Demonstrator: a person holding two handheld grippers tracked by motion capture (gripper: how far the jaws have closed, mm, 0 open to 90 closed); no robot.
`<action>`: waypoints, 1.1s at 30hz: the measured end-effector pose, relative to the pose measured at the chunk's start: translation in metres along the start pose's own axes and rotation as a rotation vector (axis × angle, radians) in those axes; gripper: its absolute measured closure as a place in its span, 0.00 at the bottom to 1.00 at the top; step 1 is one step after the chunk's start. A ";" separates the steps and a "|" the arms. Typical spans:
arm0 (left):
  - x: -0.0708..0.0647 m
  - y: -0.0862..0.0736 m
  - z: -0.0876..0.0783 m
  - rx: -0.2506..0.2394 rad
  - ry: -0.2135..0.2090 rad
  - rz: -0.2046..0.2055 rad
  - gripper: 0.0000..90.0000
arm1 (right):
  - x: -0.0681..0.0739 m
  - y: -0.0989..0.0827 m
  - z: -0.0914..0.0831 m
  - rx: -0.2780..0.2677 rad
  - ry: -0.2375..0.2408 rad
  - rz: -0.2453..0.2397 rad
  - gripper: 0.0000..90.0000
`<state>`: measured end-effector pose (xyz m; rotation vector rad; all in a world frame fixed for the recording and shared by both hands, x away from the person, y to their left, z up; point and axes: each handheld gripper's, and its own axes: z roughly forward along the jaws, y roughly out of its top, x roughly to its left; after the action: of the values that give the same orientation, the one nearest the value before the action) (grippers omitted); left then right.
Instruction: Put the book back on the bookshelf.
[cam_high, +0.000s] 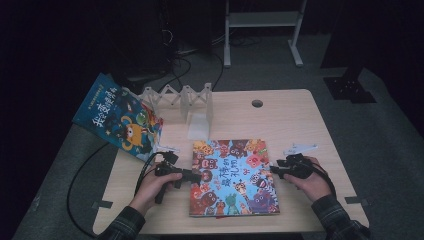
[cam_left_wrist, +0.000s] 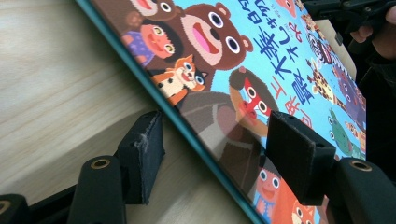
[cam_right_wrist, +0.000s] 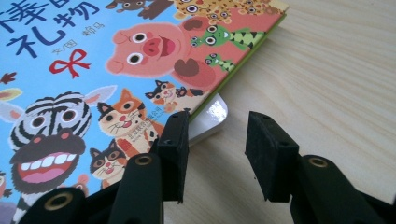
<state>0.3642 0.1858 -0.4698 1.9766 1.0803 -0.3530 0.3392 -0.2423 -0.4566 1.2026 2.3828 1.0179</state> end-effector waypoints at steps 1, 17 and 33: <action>0.001 0.000 -0.001 -0.004 0.003 0.002 0.40 | 0.001 0.001 -0.001 -0.004 0.006 -0.002 0.64; 0.011 -0.004 -0.006 -0.028 -0.014 -0.011 0.40 | 0.013 0.007 0.007 -0.020 0.039 -0.048 0.60; 0.027 0.000 -0.007 -0.102 -0.054 -0.091 0.41 | 0.016 0.009 0.011 -0.023 0.058 -0.071 0.54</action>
<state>0.3790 0.2064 -0.4814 1.8219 1.1339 -0.3905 0.3404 -0.2211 -0.4567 1.0860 2.4321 1.0685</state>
